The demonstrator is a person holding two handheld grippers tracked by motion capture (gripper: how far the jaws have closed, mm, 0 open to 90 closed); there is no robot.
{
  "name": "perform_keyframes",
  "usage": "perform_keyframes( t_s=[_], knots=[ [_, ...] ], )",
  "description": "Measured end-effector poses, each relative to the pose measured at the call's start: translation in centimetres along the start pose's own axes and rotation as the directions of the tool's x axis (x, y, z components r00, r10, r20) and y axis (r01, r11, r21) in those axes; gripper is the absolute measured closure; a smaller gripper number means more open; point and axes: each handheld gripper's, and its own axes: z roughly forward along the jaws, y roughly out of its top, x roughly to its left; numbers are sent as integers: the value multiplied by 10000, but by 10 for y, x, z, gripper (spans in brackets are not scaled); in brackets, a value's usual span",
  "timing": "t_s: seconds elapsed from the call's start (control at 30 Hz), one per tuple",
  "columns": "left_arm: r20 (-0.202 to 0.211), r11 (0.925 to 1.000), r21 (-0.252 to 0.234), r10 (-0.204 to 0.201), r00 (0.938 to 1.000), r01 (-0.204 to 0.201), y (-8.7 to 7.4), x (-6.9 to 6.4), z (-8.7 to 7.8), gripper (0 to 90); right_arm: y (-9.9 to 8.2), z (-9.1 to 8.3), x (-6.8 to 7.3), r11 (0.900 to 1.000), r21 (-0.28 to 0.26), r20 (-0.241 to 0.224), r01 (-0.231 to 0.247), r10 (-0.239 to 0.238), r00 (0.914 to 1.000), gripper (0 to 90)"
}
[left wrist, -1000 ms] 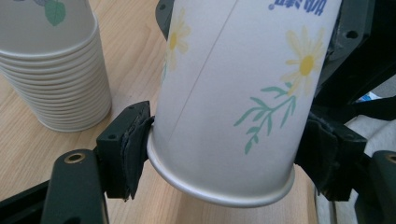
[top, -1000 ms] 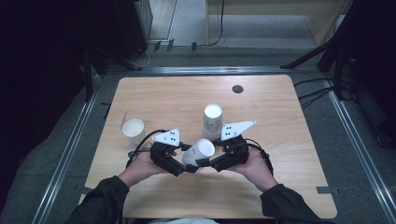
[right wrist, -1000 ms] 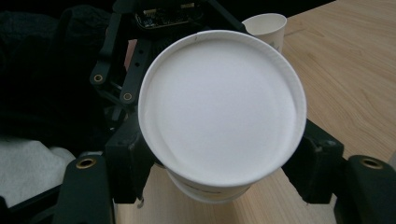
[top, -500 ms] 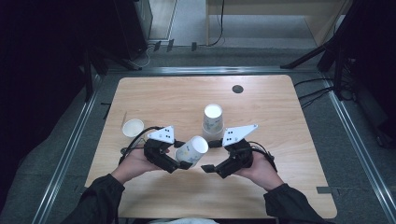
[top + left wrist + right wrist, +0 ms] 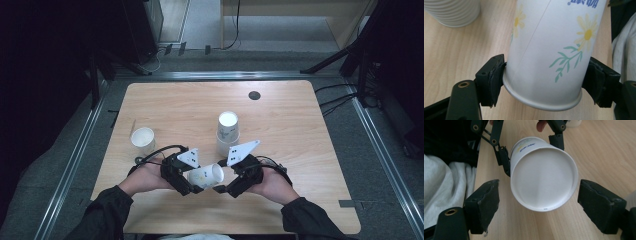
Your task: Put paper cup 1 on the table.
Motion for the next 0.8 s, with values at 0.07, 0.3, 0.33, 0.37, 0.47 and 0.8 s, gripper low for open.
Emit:
perform_keyframes(
  t_s=[0.07, 0.3, 0.33, 0.37, 0.47, 0.8],
  knots=[
    [139, 9997, 204, -112, 9998, 110, 1, 0, 3, 243, -1, 4, 1, 9998, 171, -45, 56, -55, 10000, 187],
    [251, 9948, 983, 251, 9994, -275, 10, -6, 16, 243, -4, 14, -1, 9981, 606, -161, 148, -138, 9998, 203],
    [266, 9932, 1112, 314, 9992, -342, 11, -7, 17, 244, -4, 15, -1, 9977, 647, -199, 182, -169, 9997, 205],
    [266, 9932, 1112, 314, 9992, -342, 11, -7, 17, 244, -4, 15, -1, 9977, 647, -199, 182, -169, 9997, 205],
    [231, 9917, 1228, 367, 9991, -392, 11, -10, 19, 237, -4, 19, 0, 9963, 832, -284, 216, -193, 9994, 217],
    [238, 9928, 1123, 389, 9990, -413, 12, -10, 18, 239, -3, 23, 3, 9912, 1216, -441, 525, -474, 9979, 334]
  ],
)
